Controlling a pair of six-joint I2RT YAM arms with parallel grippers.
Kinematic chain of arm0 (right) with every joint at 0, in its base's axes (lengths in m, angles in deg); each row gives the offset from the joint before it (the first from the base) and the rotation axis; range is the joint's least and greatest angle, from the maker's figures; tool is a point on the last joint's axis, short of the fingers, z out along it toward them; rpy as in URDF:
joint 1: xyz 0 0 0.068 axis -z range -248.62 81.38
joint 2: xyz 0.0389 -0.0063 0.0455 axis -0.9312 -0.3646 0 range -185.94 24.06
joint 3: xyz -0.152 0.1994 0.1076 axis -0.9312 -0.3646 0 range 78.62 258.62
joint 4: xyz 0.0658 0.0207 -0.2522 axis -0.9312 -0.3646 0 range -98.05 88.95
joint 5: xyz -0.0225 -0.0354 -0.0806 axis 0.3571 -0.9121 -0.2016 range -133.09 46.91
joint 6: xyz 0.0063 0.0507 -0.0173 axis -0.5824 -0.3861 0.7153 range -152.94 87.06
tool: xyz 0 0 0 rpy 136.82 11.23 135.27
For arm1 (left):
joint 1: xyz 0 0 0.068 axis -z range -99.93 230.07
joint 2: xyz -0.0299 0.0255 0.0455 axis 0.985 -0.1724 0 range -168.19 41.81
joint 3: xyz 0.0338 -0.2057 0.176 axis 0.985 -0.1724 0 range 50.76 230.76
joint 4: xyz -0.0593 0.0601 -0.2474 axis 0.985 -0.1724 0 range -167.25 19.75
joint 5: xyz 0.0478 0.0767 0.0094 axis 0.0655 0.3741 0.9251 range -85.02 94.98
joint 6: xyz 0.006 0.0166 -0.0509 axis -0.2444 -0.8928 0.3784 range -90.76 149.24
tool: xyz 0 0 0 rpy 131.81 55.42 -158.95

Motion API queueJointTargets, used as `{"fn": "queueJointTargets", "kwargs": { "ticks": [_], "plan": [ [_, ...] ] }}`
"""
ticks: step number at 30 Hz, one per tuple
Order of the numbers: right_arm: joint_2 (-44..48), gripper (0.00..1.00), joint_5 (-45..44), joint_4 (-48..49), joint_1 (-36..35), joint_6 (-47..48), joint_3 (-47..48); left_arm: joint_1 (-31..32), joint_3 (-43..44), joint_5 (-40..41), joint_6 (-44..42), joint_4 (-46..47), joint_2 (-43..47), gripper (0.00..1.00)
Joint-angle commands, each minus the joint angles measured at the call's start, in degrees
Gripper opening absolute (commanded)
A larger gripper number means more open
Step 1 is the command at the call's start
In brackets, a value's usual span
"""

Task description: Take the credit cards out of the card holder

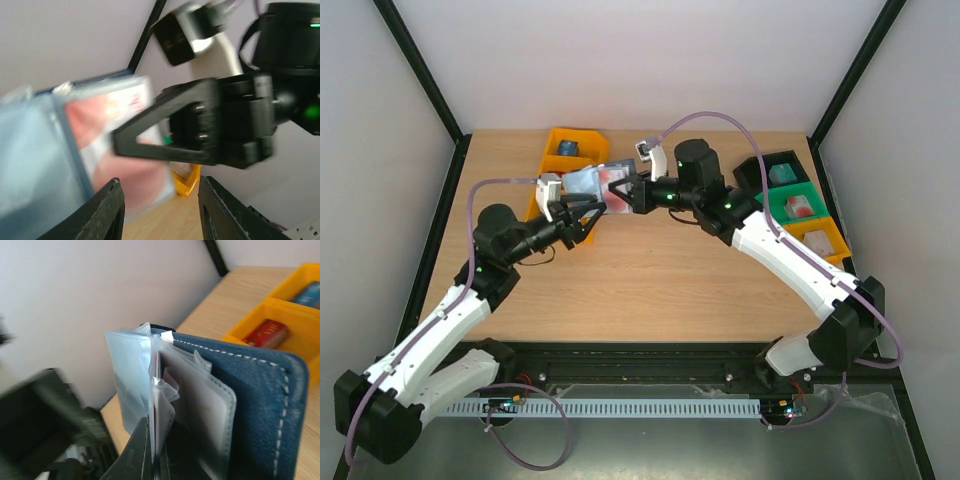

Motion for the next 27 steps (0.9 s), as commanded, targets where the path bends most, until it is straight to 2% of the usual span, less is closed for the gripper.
{"fn": "queueJointTargets", "kwargs": {
  "ticks": [1, 7, 11, 21, 27],
  "plan": [
    [2.9, 0.02, 11.3, 10.8, -0.4, -1.2, 0.0, -2.8, 0.2, -3.0, 10.9, 6.5, -2.5, 0.41],
    [4.1, 0.02, 22.0, 24.3, -0.4, -8.2, -4.6, -3.1, 0.3, -5.6, 8.7, 5.7, -1.7, 0.41],
    [4.2, 0.02, 25.7, 29.8, -0.5, -10.5, -5.4, -2.2, 0.6, -8.8, 7.6, 8.6, -1.7, 0.40],
    [1.8, 0.02, 22.7, 33.3, -0.9, -11.4, -5.7, 0.5, 1.1, -11.8, 6.5, 13.1, -4.1, 0.20],
    [1.1, 0.02, 21.6, 35.6, -0.9, -11.7, -7.3, 0.7, 0.8, -14.6, 7.0, 16.5, -4.4, 0.14]
  ]
}}
